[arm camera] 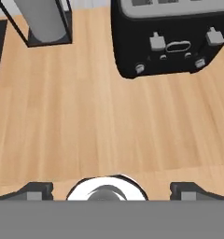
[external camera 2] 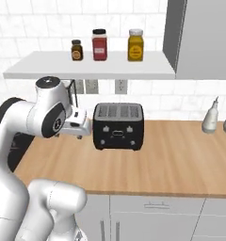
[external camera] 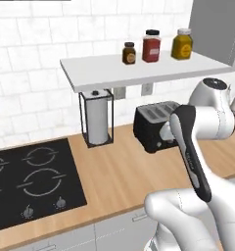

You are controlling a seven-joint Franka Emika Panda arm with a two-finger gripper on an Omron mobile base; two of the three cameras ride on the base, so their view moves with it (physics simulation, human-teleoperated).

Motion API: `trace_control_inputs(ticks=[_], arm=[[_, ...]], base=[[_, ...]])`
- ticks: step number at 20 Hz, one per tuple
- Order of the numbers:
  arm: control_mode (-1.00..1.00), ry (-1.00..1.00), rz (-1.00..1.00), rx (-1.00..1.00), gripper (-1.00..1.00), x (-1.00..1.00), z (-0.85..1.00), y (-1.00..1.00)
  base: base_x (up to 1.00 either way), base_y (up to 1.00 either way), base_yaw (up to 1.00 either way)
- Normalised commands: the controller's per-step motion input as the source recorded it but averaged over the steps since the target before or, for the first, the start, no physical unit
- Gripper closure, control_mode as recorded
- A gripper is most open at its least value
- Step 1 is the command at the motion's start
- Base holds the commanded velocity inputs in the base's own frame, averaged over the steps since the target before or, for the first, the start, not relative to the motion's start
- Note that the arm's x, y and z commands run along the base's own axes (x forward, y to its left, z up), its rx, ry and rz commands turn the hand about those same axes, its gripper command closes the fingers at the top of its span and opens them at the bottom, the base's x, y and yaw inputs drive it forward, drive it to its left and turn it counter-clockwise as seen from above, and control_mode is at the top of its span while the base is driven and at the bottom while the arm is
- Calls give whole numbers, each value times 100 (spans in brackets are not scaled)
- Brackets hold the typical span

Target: Navigate to the shelves.

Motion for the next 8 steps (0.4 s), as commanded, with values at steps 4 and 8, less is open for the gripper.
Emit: trace_control_inputs(ticks=[4,8], arm=[[100,0,0,0,-100,0,0,0],[100,0,0,0,-100,0,0,0]], base=[[76,2,-2],[60,-25,7]])
